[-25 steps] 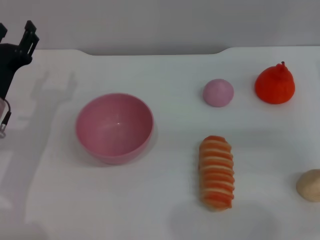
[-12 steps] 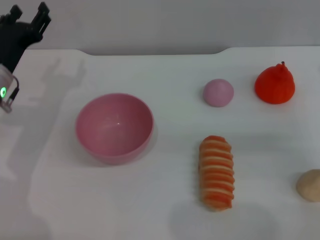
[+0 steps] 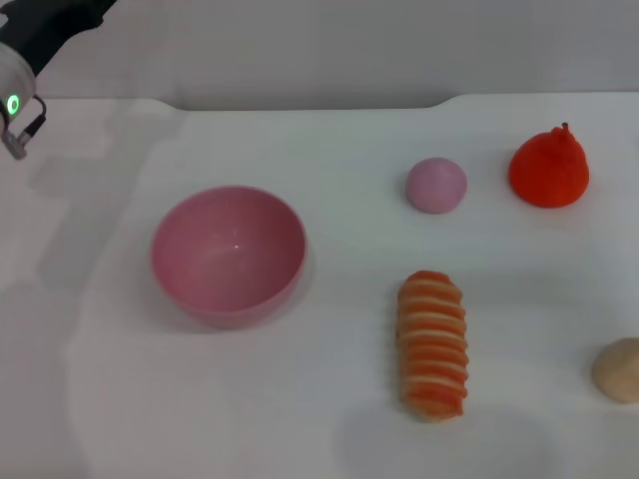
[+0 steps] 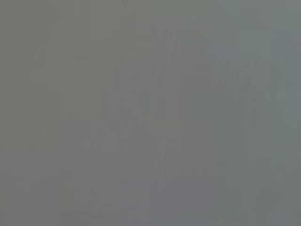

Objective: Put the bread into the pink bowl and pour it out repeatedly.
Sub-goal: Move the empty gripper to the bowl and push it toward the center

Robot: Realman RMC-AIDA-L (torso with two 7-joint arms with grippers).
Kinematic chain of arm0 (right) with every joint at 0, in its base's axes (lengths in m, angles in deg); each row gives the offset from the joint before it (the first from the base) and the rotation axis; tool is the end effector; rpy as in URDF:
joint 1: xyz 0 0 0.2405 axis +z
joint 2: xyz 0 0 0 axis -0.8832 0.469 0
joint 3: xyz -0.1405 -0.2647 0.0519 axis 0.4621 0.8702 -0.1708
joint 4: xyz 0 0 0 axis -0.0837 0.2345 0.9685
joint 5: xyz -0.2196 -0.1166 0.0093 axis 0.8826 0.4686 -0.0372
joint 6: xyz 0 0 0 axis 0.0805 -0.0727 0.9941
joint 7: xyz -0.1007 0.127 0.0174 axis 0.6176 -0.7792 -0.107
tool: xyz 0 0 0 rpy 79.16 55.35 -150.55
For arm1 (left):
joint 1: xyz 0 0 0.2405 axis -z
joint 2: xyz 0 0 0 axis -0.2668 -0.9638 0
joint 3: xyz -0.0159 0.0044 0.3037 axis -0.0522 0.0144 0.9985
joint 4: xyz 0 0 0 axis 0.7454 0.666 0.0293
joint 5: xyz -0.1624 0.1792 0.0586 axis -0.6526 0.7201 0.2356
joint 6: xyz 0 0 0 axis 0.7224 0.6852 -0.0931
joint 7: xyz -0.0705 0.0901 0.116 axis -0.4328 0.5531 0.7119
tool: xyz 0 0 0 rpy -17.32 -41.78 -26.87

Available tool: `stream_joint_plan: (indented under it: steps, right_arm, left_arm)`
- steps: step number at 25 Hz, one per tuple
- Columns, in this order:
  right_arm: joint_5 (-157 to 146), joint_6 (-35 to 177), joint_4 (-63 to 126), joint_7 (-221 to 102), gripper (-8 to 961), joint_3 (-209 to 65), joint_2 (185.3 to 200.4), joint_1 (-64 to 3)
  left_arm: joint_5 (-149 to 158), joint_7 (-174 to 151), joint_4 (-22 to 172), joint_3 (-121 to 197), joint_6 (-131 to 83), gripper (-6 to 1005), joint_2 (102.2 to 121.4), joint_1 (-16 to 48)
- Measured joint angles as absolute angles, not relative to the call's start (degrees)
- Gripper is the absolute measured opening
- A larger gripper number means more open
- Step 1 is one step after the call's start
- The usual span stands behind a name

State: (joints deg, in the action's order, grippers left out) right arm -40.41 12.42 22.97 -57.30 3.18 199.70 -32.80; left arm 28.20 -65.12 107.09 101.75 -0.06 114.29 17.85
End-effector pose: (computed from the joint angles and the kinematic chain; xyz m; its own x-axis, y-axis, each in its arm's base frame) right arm 0.3808 0.4341 0.0214 0.7430 0.2446 -0.6230 -0.6641 0.1543 -0.7315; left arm -0.3076 0.5267 0.0145 0.5494 0.1047 0.8289 0.8255 -0.2214 -0.5192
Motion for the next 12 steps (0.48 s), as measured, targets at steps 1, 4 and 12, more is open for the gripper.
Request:
stream_joint_plan:
  steps: [1,4,12]
  right_arm:
    - [-40.41,12.42,22.97,-57.3,699,3.2,199.7,-32.9]
    - [-40.41,12.41,22.97,-57.3,699,3.23,199.7,-33.06]
    - [-40.41,12.4,22.95,-57.3,699,3.2,199.61,-33.3]
  left_arm:
    - [28.2,-66.29,108.74,103.35,-1.92,727,114.14,17.39]
    - [28.49,-71.66,114.25,109.05,-7.64,728,112.92,15.91]
    - [40.93,-90.83,120.47,113.75,-11.77,728,110.44,14.24]
